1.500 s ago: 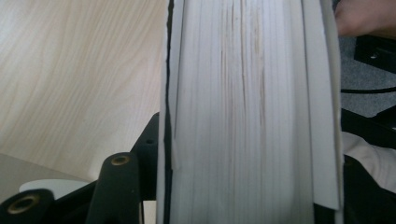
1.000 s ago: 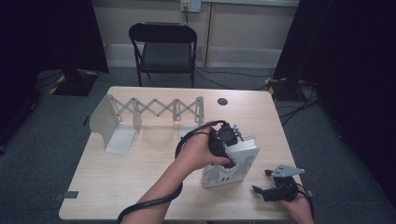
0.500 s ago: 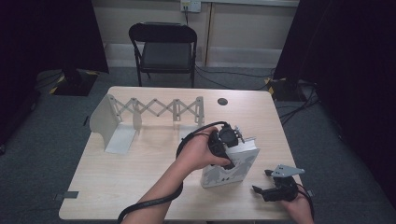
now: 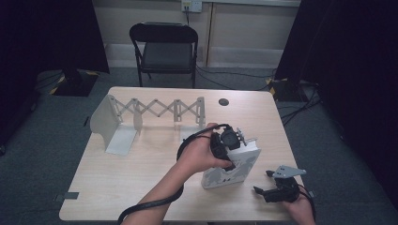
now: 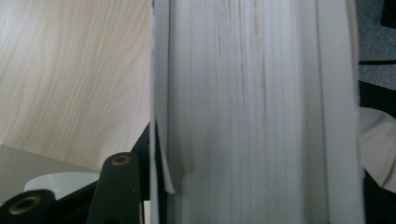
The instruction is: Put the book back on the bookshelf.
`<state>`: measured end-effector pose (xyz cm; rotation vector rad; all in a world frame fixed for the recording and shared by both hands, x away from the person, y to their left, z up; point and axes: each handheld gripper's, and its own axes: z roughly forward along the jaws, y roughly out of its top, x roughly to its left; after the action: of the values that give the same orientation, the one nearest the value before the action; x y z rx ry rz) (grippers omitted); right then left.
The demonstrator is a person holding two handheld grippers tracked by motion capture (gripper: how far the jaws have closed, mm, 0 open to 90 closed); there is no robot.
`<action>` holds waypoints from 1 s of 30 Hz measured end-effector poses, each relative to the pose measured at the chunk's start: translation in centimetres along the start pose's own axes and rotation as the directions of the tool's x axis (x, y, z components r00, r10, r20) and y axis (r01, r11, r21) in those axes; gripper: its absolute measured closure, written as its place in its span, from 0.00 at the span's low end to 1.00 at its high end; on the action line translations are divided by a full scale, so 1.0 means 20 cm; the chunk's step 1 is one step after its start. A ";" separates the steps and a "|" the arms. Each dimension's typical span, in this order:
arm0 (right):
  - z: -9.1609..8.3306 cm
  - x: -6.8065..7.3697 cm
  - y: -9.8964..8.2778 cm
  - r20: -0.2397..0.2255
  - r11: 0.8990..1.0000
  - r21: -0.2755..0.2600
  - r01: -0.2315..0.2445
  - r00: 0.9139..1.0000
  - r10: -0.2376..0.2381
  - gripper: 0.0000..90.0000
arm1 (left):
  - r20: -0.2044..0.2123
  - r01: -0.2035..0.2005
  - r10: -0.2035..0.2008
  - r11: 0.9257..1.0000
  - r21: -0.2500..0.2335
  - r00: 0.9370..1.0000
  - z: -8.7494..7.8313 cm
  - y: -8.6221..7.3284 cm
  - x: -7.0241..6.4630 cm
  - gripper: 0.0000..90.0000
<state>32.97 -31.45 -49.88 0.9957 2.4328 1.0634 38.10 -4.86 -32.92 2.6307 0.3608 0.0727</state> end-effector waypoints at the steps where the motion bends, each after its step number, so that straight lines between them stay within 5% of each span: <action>1: 0.00 0.00 0.00 0.000 1.000 0.000 0.000 1.000 0.000 0.15 | -0.003 0.005 -0.005 1.000 -0.003 1.000 0.00 0.00 0.00 0.52; 18: 0.00 0.00 0.00 0.002 1.000 0.001 0.000 1.000 0.000 0.15 | -0.001 0.007 -0.007 1.000 -0.009 1.000 -0.03 -0.01 0.00 0.54; 21: 0.00 0.00 0.00 0.002 1.000 0.000 0.000 1.000 0.000 0.15 | 0.026 0.046 -0.046 0.999 0.000 0.999 -0.04 -0.01 0.02 0.54; 25: 0.00 0.00 0.00 0.001 1.000 0.001 0.000 1.000 0.000 0.15 | 0.003 -0.005 0.005 0.999 0.039 1.000 -0.04 0.04 0.03 0.53; 30: 0.00 0.00 0.00 0.001 1.000 0.000 0.000 1.000 0.000 0.15 | 0.023 -0.027 0.026 0.998 0.055 0.999 0.00 0.08 0.03 0.54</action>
<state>32.89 -31.47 -49.89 0.9961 2.4322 1.0623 39.03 -6.08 -32.23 2.6889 0.3252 0.0431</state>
